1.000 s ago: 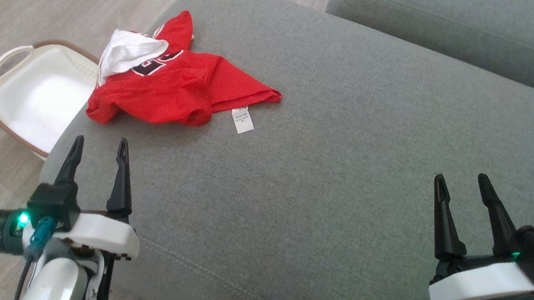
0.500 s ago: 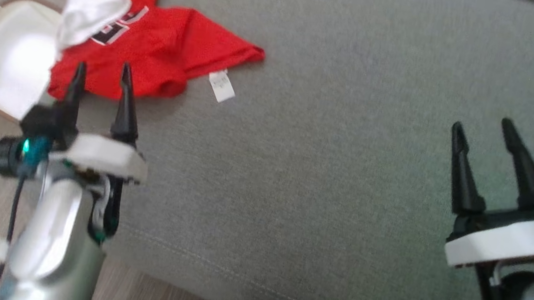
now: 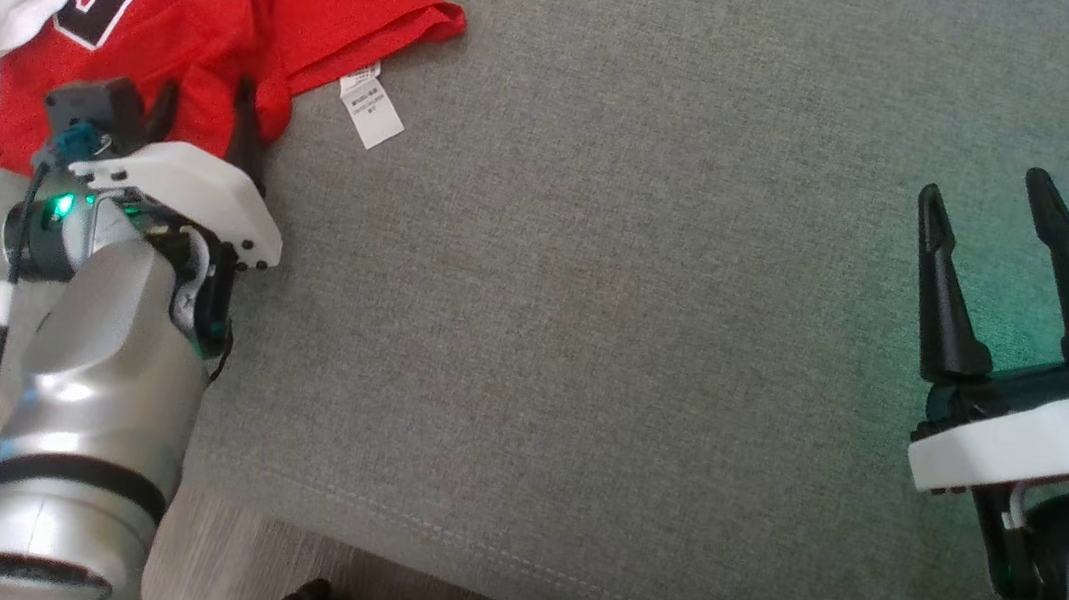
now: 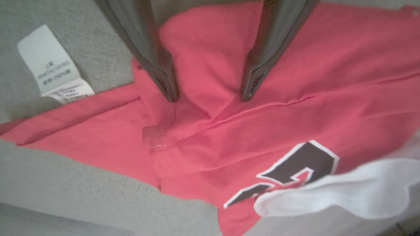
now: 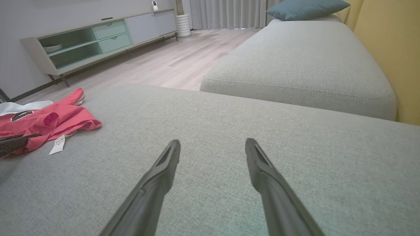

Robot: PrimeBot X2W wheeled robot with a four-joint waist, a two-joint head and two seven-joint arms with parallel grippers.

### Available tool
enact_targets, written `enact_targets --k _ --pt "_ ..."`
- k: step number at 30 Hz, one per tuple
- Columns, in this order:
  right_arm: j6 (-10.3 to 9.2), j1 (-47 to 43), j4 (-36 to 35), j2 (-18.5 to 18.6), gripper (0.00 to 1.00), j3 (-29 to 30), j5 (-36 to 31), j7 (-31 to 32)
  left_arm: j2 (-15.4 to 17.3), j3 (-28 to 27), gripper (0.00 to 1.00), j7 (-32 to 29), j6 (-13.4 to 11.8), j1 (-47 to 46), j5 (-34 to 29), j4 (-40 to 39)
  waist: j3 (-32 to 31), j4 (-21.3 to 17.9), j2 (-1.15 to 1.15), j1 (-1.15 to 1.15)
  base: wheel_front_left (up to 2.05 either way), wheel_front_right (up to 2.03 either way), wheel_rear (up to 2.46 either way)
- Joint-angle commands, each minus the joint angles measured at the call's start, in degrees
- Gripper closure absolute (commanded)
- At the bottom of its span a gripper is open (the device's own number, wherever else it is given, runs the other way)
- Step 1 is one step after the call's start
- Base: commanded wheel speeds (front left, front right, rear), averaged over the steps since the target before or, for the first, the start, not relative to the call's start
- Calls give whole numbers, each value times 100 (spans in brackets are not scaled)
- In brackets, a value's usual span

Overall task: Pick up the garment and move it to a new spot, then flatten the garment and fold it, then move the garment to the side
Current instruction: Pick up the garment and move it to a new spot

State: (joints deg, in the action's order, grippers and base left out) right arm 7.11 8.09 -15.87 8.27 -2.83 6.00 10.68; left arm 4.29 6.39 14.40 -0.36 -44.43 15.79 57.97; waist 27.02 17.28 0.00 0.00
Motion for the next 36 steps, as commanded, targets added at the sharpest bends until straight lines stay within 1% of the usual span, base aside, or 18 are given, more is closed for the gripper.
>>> enact_targets --k 1,3,4,5,6,7,11,14,19,23,30,33,36 --pt "37 94 -194 47 0 -155 25 30 255 -212 0 -32 13 -110 60 84 1 -11 0 0 0 0 0" --pt "37 106 -171 39 0 -168 37 24 273 -229 0 -155 58 -275 116 459 -13 -26 0 0 0 0 0" --pt "37 110 -159 34 0 -174 43 20 291 -228 2 -152 84 -345 128 586 -23 -34 0 0 0 0 0" --pt "37 115 -146 30 0 -177 49 15 311 -223 53 -143 106 -402 133 696 -35 -38 0 0 0 0 0" --pt "37 117 -129 25 0 -178 57 8 332 -219 97 -127 118 -447 136 790 -56 -44 0 0 0 0 0" --pt "37 116 -109 18 0 -178 69 0 355 -210 100 -103 121 -478 130 866 -84 -49 0 0 0 0 0" --pt "37 76 -43 -25 0 -142 103 -45 488 -147 100 6 87 -518 48 968 -236 -56 0 0 0 0 0" --pt "37 13 12 -69 0 -83 119 -103 581 -123 100 52 -50 -493 -55 677 -420 -41 0 0 0 0 0" --pt "37 -132 109 -182 0 5 138 -253 765 -238 100 58 -345 -10 -334 -886 -847 -18 0 0 0 0 0" --pt "37 -262 206 -293 0 30 183 -370 784 -349 100 59 -534 610 -526 -2120 -1242 -63 0 0 0 0 0" --pt "37 -517 311 -453 0 87 261 -519 743 -298 100 59 -631 1674 -722 -3929 -1784 -284 0 0 0 0 0" --pt "37 -602 282 -491 0 128 284 -536 598 -141 100 52 -608 2092 -705 -4650 -1840 -456 0 0 0 0 0" --pt "37 -620 255 -513 0 137 294 -539 431 139 100 -56 -569 2362 -744 -5205 -1799 -705 0 0 0 0 0"
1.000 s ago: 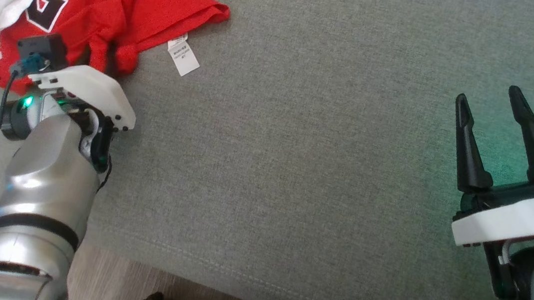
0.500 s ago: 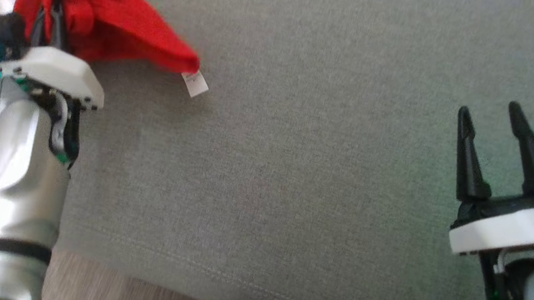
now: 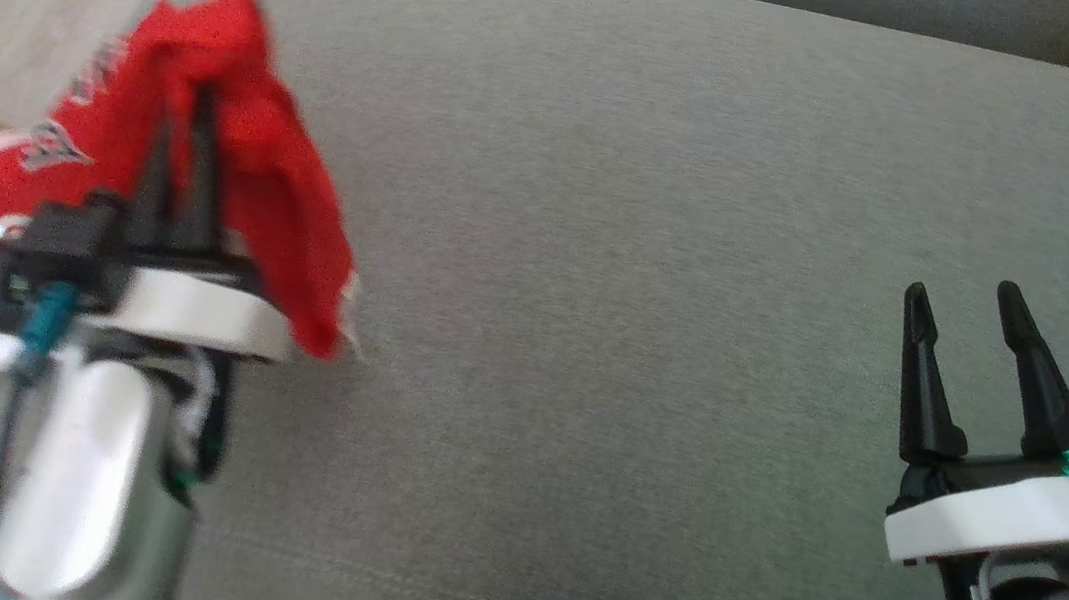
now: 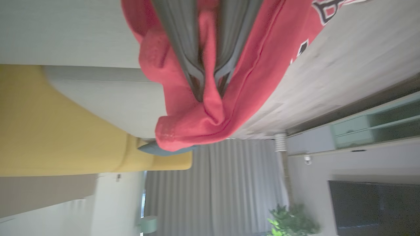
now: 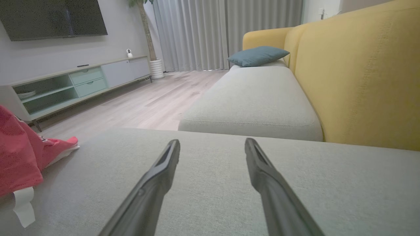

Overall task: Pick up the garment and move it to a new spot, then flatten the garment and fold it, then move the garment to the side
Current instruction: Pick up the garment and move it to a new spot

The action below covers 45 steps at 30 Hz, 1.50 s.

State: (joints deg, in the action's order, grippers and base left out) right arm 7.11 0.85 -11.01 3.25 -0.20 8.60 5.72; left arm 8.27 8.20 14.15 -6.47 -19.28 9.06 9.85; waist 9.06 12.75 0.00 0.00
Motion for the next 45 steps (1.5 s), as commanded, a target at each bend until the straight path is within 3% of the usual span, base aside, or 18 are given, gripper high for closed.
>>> enact_targets --k 1,5,14,19,24,29,30,31,32,38,45 --pt "37 113 -237 -16 0 -139 38 -48 -25 73 100 -88 77 -103 -76 -516 26 -358 0 0 0 0 0" --pt "37 161 -258 -26 0 -174 55 -84 -170 439 100 -251 221 -93 -85 -672 140 -713 0 0 0 0 0" --pt "37 367 -87 -35 0 -232 302 -340 -483 1626 100 -386 650 -839 -80 -242 641 -2028 0 0 0 0 0" --pt "37 438 59 -36 0 -241 487 -548 -532 2297 100 -340 713 -1313 35 11 922 -2662 0 0 0 0 0" --pt "37 489 188 -36 0 -263 634 -736 -537 3007 100 -420 605 -1590 270 334 1223 -2984 0 0 0 0 0" --pt "37 561 325 -36 0 -294 718 -879 -538 3464 100 -570 548 -1731 349 941 1403 -2987 0 0 0 0 0" --pt "37 579 355 -36 0 -302 717 -889 -538 3522 72 -580 539 -1755 366 1036 1418 -2962 0 0 0 0 0" --pt "37 600 381 -36 0 -309 720 -899 -538 3573 24 -562 519 -1783 368 1108 1426 -2929 0 0 0 0 0" --pt "37 622 404 -36 0 -313 715 -909 -538 3622 0 -530 507 -1806 377 1158 1423 -2888 0 0 0 0 0" --pt "37 689 506 -37 0 -283 623 -882 -517 3654 0 -143 235 -1800 321 1069 1220 -2481 0 0 0 0 0" --pt "37 599 466 -37 0 -173 430 -698 -187 3268 0 41 -135 -1388 400 497 905 -2028 0 0 0 0 0"
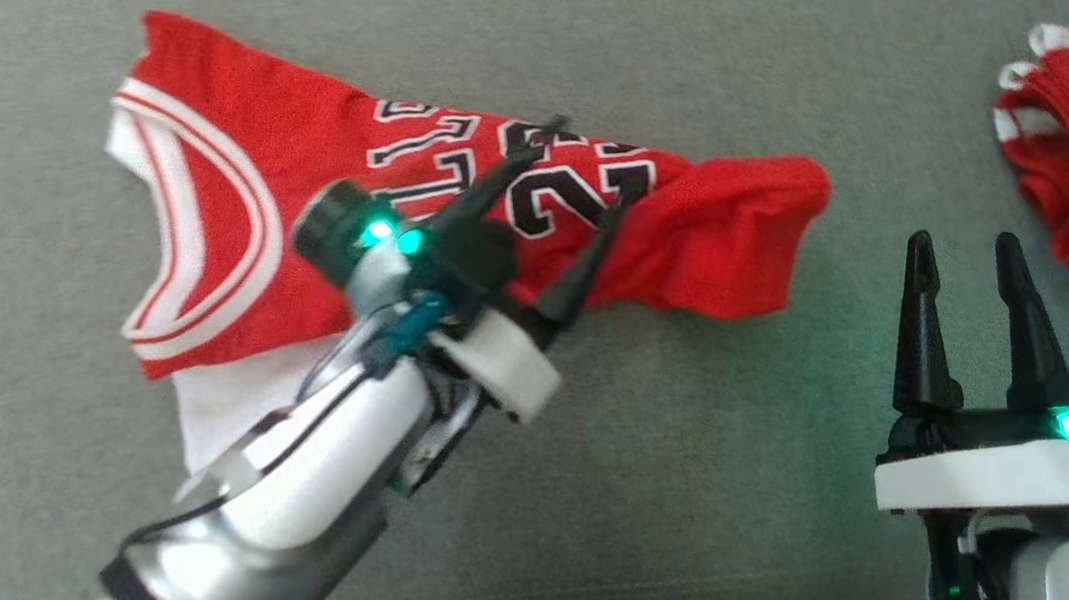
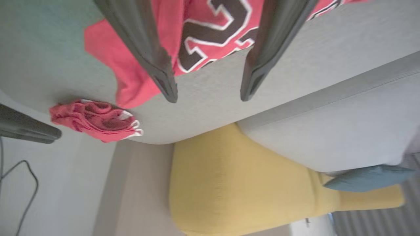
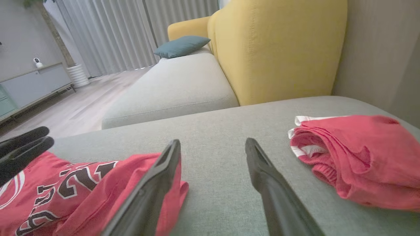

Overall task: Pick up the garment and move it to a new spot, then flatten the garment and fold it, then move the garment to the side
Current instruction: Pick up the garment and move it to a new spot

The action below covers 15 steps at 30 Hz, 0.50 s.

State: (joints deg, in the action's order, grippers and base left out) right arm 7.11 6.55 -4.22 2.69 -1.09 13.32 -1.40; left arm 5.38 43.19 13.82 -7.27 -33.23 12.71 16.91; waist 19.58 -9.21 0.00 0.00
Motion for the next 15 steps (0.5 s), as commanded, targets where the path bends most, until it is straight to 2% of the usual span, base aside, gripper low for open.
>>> enact_targets --k 1,2,8,11,15 --pt "37 14 -231 19 0 -62 -68 44 163 -332 0 86 -135 85 61 -291 -184 228 0 0 0 0 0" --pt "37 14 -231 19 0 -62 -68 44 163 -332 0 86 -135 85 61 -291 -184 228 0 0 0 0 0" --pt "37 -119 -364 19 0 30 -224 230 501 -1188 0 115 -681 651 204 -870 -402 564 0 0 0 0 0" --pt "37 -197 -416 19 0 57 -281 320 635 -1643 0 116 -874 1030 242 -1116 -519 722 0 0 0 0 0" --pt "37 -290 -468 19 0 93 -333 421 748 -2162 0 117 -970 1506 306 -1279 -676 910 0 0 0 0 0"
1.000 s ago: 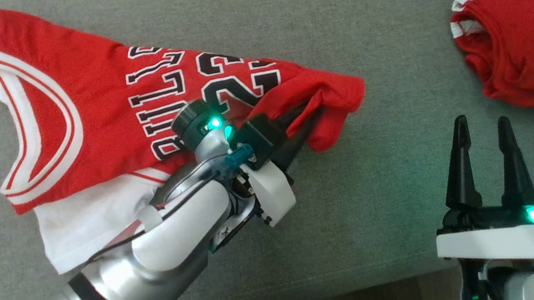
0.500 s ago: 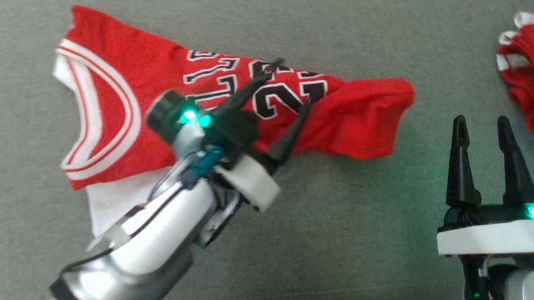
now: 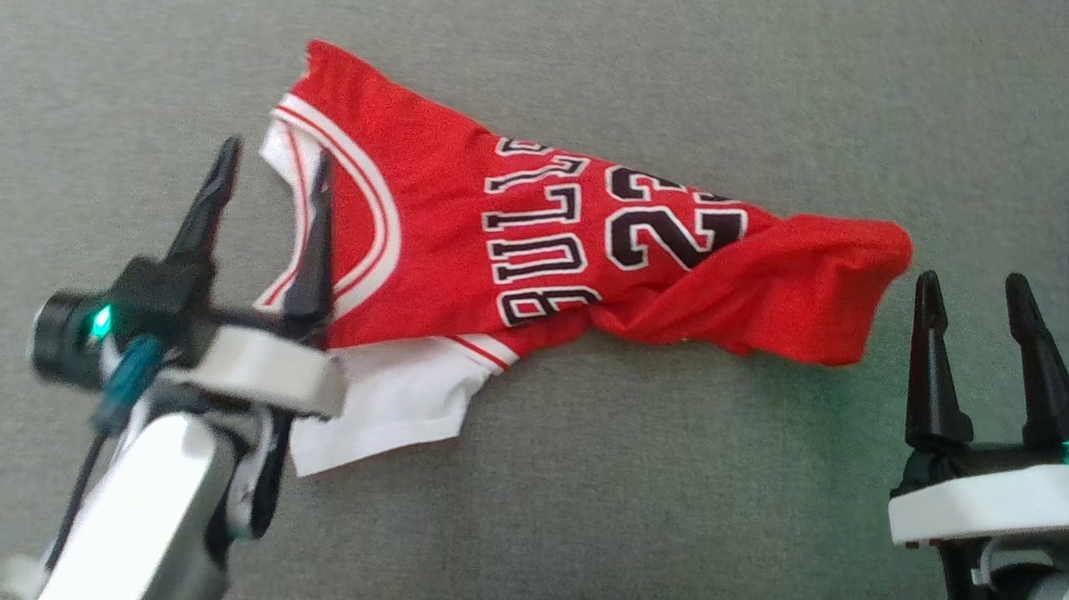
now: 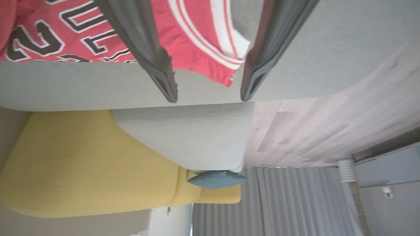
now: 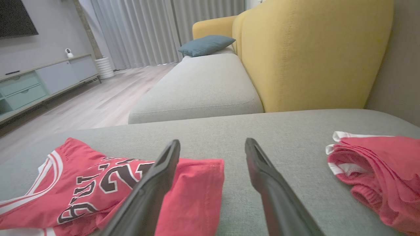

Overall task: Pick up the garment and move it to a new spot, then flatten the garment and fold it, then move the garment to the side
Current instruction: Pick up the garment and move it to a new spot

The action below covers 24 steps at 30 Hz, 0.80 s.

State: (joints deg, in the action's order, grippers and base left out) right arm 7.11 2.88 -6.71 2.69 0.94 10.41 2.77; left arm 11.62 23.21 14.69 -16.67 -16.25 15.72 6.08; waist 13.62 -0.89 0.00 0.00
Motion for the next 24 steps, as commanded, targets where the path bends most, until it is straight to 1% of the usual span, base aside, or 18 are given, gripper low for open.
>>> enact_targets --k 1,5,11,17,24 --pt "37 55 -228 19 0 -99 -53 24 141 -266 0 29 -25 -86 15 -222 -117 121 0 0 0 0 0" --pt "37 -40 -246 19 0 -84 -80 102 210 -515 0 30 79 254 -4 -223 -264 225 0 0 0 0 0" --pt "37 -235 -251 19 0 -91 -90 170 201 -605 0 30 260 627 -103 -199 -485 253 0 0 0 0 0" --pt "37 -440 -276 19 0 -105 -56 219 190 -635 0 30 362 934 -175 -176 -684 223 0 0 0 0 0" --pt "37 -503 -354 19 0 -61 -21 244 147 -669 0 30 427 1016 -215 -132 -705 233 0 0 0 0 0"
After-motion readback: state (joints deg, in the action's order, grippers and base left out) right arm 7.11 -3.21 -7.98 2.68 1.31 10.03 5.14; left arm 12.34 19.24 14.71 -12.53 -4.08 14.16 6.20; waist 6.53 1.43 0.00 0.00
